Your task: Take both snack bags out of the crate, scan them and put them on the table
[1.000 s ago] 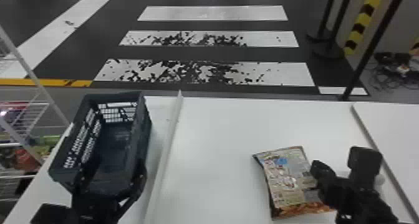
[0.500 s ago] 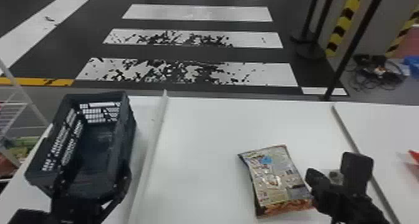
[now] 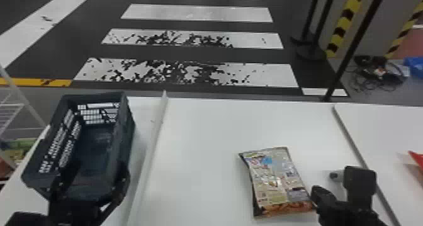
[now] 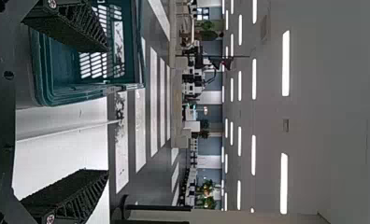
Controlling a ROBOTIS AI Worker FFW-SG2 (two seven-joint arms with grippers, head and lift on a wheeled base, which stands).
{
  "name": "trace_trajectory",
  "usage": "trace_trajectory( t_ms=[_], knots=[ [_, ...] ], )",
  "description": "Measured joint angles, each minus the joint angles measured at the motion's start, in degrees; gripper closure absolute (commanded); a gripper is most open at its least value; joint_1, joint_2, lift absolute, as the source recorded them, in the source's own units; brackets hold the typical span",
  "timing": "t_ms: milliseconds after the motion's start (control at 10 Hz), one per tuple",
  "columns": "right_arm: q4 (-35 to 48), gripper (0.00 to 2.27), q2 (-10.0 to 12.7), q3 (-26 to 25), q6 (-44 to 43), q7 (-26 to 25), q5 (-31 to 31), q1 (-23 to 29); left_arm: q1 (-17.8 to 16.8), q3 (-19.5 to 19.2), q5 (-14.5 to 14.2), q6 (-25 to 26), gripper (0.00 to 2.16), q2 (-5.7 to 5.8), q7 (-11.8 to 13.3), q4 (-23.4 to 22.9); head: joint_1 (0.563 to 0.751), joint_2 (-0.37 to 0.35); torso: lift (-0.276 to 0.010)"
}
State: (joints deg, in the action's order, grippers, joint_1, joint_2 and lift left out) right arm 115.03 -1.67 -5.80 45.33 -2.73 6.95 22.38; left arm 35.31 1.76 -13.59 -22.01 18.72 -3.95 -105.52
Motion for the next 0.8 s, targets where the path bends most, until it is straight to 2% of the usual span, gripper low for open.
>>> trace_trajectory(
  t_ms=[800],
  knots=[
    [3.63,2.25,0.09,1.46,5.11,0.06,-0.25,1.70,0.05,0.00,-0.21,0.04,0.07,-0.17,0.00,0.29,0.695,0.033,-0.092]
  ],
)
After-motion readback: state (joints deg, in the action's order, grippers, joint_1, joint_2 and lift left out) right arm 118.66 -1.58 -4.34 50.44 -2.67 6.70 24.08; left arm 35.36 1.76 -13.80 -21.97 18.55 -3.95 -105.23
